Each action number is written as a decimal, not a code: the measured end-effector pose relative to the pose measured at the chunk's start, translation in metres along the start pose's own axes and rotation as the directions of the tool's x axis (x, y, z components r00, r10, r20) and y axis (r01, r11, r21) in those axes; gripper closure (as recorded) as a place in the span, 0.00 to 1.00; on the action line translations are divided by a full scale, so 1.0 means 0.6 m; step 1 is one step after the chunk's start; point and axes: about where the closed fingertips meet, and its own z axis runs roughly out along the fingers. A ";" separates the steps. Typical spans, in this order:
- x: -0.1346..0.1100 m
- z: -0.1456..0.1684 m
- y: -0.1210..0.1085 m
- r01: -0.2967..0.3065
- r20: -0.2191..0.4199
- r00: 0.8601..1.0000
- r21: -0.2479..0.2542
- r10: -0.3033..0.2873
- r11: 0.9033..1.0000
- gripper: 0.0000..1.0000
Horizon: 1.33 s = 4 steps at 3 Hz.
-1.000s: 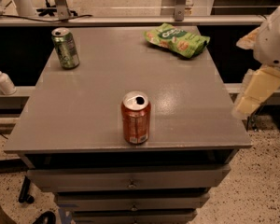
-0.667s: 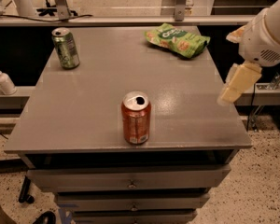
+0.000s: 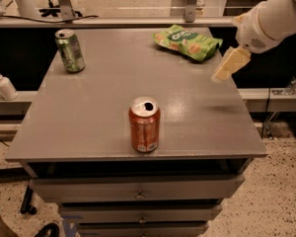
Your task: Move green rice chip bag near green can
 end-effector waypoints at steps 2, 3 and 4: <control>-0.015 0.108 -0.112 -0.197 0.142 0.972 0.045 0.189 0.979 0.00; -0.020 0.157 -0.139 -0.265 0.164 0.953 0.047 0.254 0.963 0.00; -0.016 0.215 -0.139 -0.312 0.152 0.940 0.027 0.305 0.950 0.00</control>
Offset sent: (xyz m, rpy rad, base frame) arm 0.1478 -0.0058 -0.0175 0.3491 -0.0772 -0.2034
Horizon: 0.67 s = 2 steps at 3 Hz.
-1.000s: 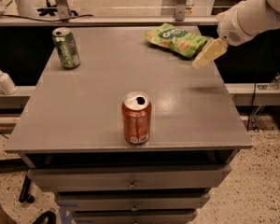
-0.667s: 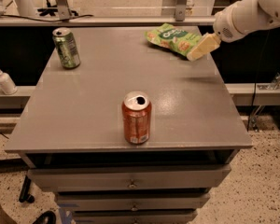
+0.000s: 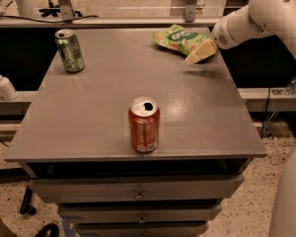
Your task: Move green rice chip bag near green can
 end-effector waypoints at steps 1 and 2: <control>0.008 0.036 -0.003 -0.011 -0.021 1.000 -0.005 0.011 1.000 0.00; 0.010 0.056 -0.010 -0.005 -0.030 1.000 -0.005 0.005 1.000 0.17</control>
Offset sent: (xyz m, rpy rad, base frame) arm 0.0360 0.0019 -0.0250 -0.0306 0.0161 -0.0108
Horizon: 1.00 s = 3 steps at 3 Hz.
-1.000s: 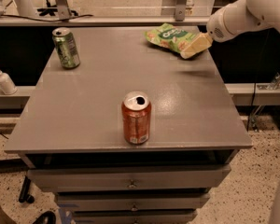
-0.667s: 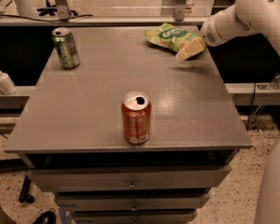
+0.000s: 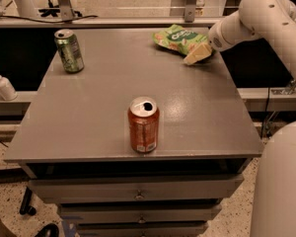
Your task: Move green rice chip bag near green can
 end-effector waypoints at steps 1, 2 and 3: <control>-0.004 -0.003 -0.002 0.009 0.008 1.000 0.001 -0.009 1.000 0.40; -0.013 -0.015 0.004 0.023 0.022 0.999 -0.006 -0.023 1.000 0.63; -0.037 -0.029 0.029 0.053 0.044 0.998 -0.042 -0.051 0.998 0.86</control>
Offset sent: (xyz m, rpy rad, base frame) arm -0.0140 0.0023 0.0278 0.0071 -0.0414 0.0429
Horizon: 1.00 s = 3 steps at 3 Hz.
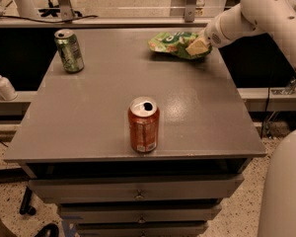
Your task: Move green rice chip bag near green can
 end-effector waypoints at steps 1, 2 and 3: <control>-0.040 -0.012 0.042 0.046 0.040 0.998 -0.044 -0.044 0.998 1.00; -0.091 -0.015 0.095 0.110 0.097 0.990 -0.081 -0.102 0.991 1.00; -0.139 -0.011 0.156 0.186 0.148 0.974 -0.099 -0.171 0.977 1.00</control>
Offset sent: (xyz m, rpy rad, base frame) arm -0.0582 0.1148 0.0464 0.0420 -0.0921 0.2678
